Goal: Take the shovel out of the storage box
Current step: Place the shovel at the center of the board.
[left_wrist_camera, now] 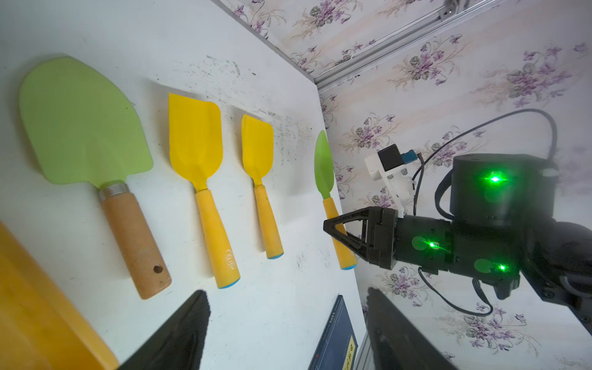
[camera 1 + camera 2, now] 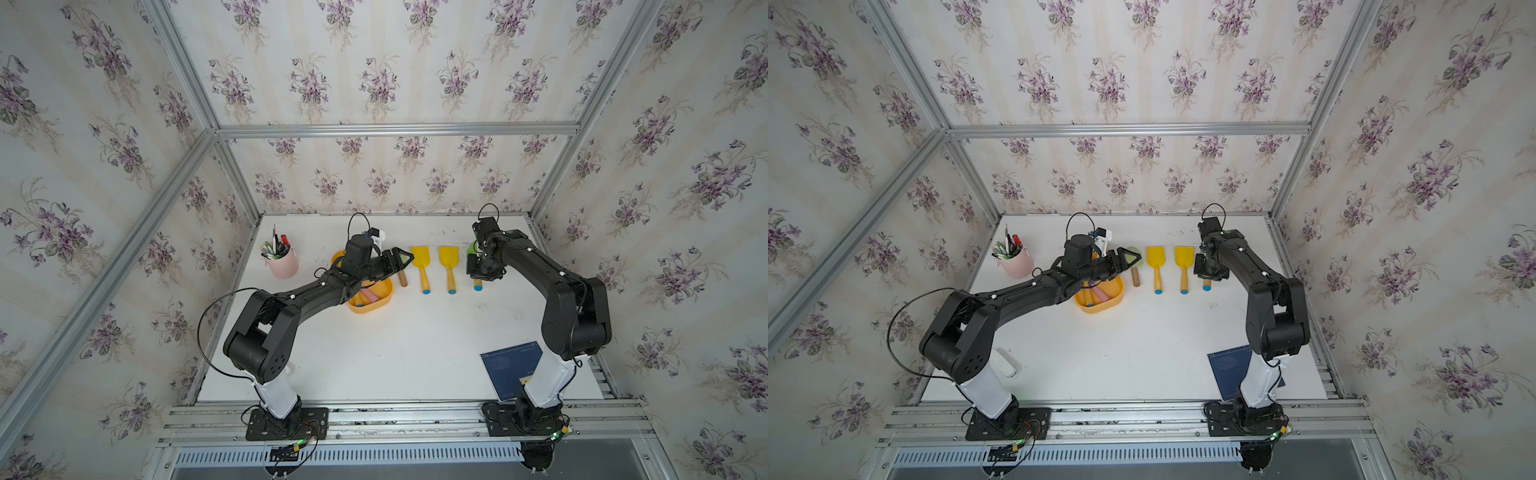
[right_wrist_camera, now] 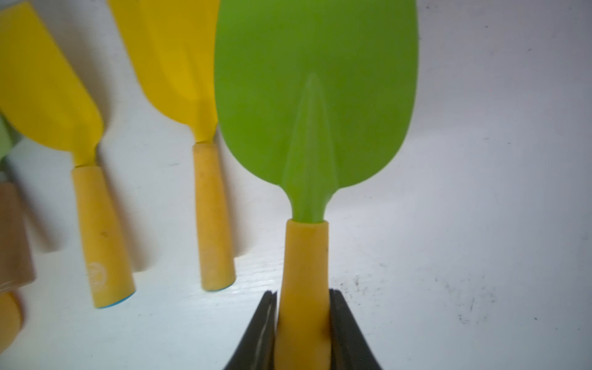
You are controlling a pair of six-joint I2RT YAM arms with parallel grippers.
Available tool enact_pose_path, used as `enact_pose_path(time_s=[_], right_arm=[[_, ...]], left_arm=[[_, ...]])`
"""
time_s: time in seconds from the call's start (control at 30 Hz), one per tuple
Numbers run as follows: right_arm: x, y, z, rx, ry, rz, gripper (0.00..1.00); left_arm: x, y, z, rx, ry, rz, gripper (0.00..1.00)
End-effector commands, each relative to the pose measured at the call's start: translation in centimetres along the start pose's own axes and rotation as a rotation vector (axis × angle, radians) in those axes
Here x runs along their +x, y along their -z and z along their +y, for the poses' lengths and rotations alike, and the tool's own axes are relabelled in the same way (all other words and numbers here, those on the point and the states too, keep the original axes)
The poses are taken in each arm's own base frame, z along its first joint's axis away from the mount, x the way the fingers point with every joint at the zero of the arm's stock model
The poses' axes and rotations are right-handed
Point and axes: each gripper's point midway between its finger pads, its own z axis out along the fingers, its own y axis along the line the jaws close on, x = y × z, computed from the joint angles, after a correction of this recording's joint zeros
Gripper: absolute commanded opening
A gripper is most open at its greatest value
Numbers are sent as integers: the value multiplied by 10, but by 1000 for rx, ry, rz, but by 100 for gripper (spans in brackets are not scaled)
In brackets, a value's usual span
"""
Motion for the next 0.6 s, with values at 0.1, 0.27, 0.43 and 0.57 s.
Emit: enact_pose_path(time_s=[0.1,0.27,0.43,0.57], right_arm=[[-11,-27,-5,-41,0,24,12],[-17,-46,-7,-33,21,72,15],[-20,-59,-11,-40,6,79,16],[-21,-67,-9,-51,24,96,15]], left_arm=[[6,-1,6,-44,-73,42,76],[11,-1,9,-50,-73,59,76],[12,0,10,-54,-76,62,76],[12,2,10,-63,-82,59,77]])
